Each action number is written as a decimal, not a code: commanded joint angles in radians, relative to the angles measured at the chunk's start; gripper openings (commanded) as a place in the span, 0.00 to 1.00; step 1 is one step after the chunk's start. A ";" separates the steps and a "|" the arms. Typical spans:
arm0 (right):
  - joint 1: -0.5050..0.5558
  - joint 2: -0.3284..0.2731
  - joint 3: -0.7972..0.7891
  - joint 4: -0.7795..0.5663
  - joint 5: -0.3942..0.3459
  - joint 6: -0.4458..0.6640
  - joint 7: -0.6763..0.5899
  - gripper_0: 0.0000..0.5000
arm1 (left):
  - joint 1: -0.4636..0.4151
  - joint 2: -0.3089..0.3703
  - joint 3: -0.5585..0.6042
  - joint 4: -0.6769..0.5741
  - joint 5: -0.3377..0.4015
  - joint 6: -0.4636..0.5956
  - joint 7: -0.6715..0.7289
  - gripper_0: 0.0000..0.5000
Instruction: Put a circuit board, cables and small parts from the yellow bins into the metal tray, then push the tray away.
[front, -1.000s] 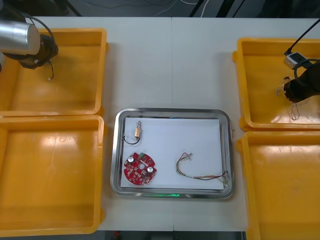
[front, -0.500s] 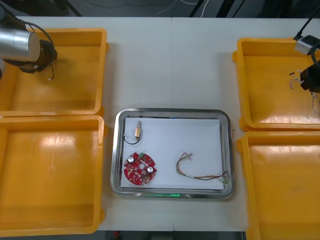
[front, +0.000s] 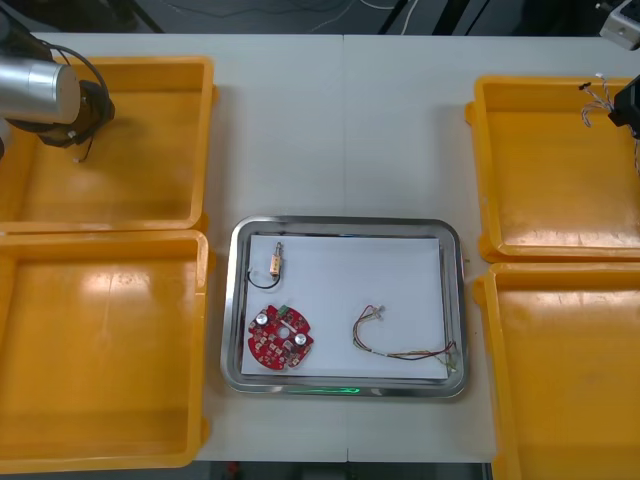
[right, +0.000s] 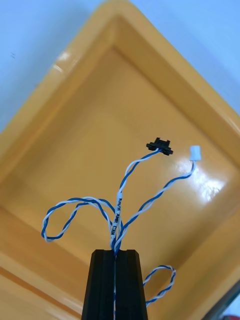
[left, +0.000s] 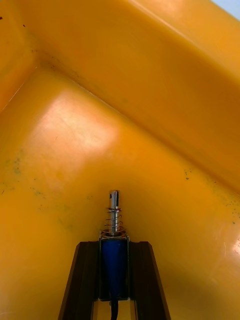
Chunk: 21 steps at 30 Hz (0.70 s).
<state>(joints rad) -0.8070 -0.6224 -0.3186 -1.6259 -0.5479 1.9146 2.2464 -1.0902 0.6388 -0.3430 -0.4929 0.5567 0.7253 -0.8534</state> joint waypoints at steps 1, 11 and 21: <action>0.045 -0.054 0.010 -0.106 -0.084 0.005 0.013 0.00 | 0.012 -0.011 -0.016 -0.010 0.000 0.016 -0.059 0.00; 0.089 -0.128 0.128 -0.279 -0.296 0.005 0.016 0.00 | 0.012 0.021 -0.014 -0.082 0.003 0.140 -0.061 0.00; 0.089 -0.134 0.256 -0.450 -0.455 0.005 0.024 0.00 | 0.012 0.085 0.021 -0.230 0.003 0.365 -0.058 0.00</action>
<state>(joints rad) -0.7180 -0.7217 -0.1280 -1.9979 -0.9817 1.9162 2.2466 -1.0856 0.6606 -0.3427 -0.6494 0.5581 1.0251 -0.8541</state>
